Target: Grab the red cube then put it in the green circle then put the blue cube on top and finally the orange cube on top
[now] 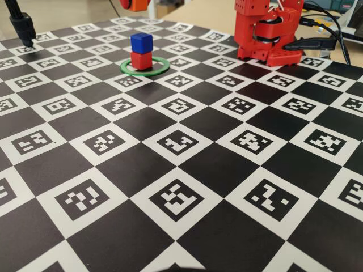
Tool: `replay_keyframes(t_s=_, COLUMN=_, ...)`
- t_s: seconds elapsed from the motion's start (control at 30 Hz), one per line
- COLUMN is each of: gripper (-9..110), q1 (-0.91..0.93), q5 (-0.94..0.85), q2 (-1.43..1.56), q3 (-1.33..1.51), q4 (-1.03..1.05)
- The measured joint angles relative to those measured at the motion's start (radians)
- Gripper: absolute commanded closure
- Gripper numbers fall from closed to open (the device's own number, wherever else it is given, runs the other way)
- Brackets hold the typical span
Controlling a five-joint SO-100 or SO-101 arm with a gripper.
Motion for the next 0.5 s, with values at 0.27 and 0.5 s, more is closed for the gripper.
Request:
replay_keyframes(t_s=0.27, gripper=101, q1=0.040, q5=-0.032, q2=0.000, q3=0.015, q4=-0.028)
replay_keyframes(t_s=0.5, gripper=101, q1=0.064, q5=-0.049, q2=-0.023, q3=0.043, q4=-0.037)
